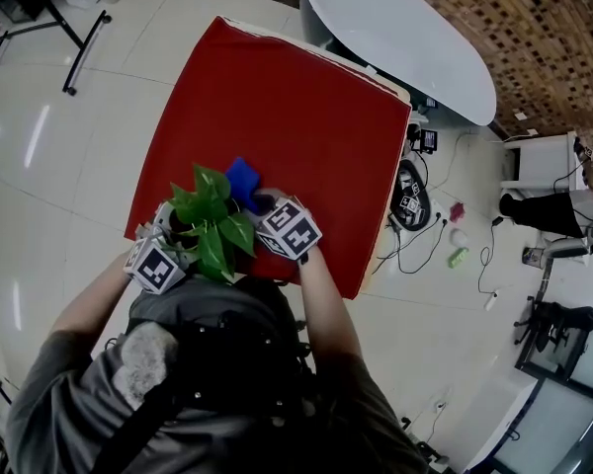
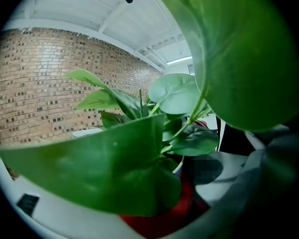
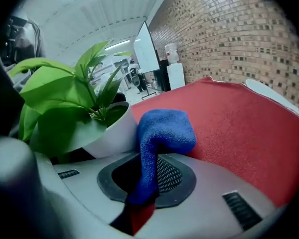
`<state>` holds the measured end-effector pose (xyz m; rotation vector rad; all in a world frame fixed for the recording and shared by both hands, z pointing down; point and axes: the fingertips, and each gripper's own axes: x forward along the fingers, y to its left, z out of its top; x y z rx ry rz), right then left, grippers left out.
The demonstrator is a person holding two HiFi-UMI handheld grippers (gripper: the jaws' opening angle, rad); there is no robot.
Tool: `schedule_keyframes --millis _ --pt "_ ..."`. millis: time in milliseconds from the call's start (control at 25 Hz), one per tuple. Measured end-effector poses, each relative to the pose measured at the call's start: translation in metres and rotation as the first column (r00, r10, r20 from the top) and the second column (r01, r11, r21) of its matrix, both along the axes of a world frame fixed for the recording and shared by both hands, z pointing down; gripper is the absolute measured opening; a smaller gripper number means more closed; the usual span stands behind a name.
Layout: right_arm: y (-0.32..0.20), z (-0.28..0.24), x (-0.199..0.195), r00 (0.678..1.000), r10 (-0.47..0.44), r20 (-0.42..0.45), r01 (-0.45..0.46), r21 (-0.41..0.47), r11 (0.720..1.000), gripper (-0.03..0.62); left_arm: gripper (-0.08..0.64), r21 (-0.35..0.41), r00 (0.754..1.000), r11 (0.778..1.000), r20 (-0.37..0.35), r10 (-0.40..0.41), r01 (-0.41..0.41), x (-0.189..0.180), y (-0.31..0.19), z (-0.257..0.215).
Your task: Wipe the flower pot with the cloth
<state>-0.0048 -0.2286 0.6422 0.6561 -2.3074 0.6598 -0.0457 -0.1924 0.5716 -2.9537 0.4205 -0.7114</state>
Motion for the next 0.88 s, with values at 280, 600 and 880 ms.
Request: schedule_keyframes --millis 280,600,880 --pt "-0.004 -0.004 0.018 0.968 0.25 0.033 -0.251 0.027 0.968 0.078 0.474 -0.004 1.0 1.0 0.008 -0.002 0.002 0.001 0.0 0.005" --pt "-0.003 -0.011 0.081 0.867 0.495 0.058 -0.496 0.02 0.868 0.078 0.472 -0.017 0.999 0.999 0.019 0.028 -0.028 -0.005 0.005 0.006" --pt "0.0 -0.034 0.118 0.703 0.679 0.211 -0.691 -0.021 0.723 0.078 0.472 -0.051 0.994 0.994 -0.045 -0.102 0.1 -0.022 0.001 0.018"
